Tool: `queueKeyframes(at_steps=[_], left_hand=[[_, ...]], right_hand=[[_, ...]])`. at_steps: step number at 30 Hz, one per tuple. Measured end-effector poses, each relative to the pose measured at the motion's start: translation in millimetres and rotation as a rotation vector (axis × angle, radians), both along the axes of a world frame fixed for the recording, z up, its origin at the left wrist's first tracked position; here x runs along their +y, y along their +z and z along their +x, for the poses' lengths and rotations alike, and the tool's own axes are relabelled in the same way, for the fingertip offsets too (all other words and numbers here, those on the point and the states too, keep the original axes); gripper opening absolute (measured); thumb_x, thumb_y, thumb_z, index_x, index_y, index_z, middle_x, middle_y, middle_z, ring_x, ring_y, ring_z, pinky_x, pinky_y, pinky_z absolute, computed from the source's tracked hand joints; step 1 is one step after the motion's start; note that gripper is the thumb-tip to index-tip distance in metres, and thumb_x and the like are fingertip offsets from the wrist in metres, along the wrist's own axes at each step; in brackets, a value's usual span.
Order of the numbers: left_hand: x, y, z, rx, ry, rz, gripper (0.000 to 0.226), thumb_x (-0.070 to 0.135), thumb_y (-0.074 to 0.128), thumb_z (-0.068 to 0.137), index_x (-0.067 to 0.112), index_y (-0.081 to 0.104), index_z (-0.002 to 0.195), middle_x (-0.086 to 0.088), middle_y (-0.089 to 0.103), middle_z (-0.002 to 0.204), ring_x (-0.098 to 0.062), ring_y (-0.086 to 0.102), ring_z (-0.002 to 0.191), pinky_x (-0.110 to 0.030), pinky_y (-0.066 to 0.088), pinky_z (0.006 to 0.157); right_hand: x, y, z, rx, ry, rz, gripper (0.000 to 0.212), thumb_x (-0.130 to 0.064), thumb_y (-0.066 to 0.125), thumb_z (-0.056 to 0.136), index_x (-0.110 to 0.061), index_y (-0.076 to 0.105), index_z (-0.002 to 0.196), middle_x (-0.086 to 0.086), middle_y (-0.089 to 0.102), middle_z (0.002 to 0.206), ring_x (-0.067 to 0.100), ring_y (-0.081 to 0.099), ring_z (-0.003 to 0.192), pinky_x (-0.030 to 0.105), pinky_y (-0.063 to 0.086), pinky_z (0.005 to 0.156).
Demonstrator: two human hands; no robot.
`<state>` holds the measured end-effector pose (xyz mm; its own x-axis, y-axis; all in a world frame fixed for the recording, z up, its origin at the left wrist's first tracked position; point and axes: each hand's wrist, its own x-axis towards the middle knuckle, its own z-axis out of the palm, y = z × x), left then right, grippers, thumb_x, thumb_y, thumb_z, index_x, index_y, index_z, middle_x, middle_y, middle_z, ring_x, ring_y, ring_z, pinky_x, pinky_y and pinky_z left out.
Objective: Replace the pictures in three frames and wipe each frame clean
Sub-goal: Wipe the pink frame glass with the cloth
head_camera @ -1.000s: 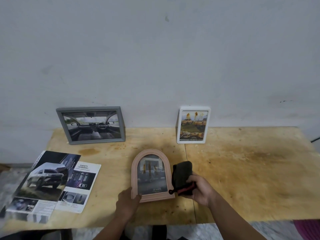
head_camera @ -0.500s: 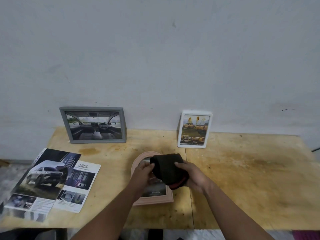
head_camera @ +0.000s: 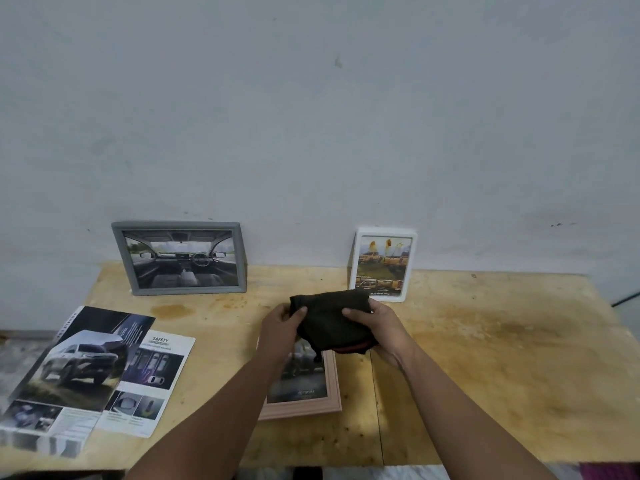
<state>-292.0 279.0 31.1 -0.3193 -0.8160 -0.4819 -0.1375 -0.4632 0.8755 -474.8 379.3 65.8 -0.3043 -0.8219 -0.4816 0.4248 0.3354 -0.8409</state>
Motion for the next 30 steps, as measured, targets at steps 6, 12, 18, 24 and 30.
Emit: queueKeyframes(at_steps=[6,12,18,24,30], left_hand=[[2.0,7.6,-9.1,-0.195,0.057,-0.023,0.04,0.022,0.068,0.097,0.019,0.055,0.135,0.001,0.06,0.129,-0.019,0.058,0.113,-0.041,0.053,0.1],[32.6,22.0,-13.6,0.096,0.094,0.296,0.048,0.06,0.053,0.099,0.02,0.066,0.123,-0.01,0.071,0.122,-0.03,0.066,0.112,-0.049,0.057,0.098],[46.9,23.7,-10.1,0.349,0.014,0.392,0.042,0.044,0.064,0.095,0.02,0.062,0.129,-0.012,0.07,0.125,-0.034,0.065,0.117,-0.051,0.062,0.087],[50.8,21.4,-3.2,0.317,0.096,0.392,0.03,0.022,0.05,0.108,0.016,0.057,0.136,-0.017,0.066,0.127,-0.036,0.064,0.116,-0.053,0.06,0.086],[52.0,20.3,-0.3,0.233,0.074,0.354,0.034,0.032,0.048,0.108,0.017,0.056,0.138,-0.014,0.067,0.129,-0.036,0.065,0.114,-0.045,0.063,0.072]], right_hand=[[-4.6,13.4,7.6,-0.141,0.036,-0.057,0.039,-0.004,0.071,0.091,-0.009,0.064,0.13,0.02,0.072,0.121,0.038,0.07,0.112,0.044,0.06,0.082],[-9.2,7.9,16.0,-0.118,0.1,0.0,0.032,-0.014,0.065,0.098,-0.013,0.066,0.13,0.02,0.072,0.121,0.039,0.068,0.114,0.052,0.057,0.097],[-4.8,-2.9,30.8,0.222,0.165,-0.025,0.025,-0.011,0.06,0.101,-0.017,0.07,0.123,0.01,0.077,0.108,0.026,0.074,0.102,0.043,0.062,0.088],[-4.7,-15.8,32.4,0.666,0.133,-0.08,0.02,-0.012,0.073,0.093,-0.025,0.076,0.107,-0.007,0.076,0.098,0.002,0.068,0.095,0.02,0.057,0.083],[1.0,-21.3,30.0,0.503,0.166,0.155,0.048,-0.051,0.073,0.09,-0.02,0.068,0.127,-0.001,0.073,0.114,0.019,0.068,0.108,0.032,0.058,0.086]])
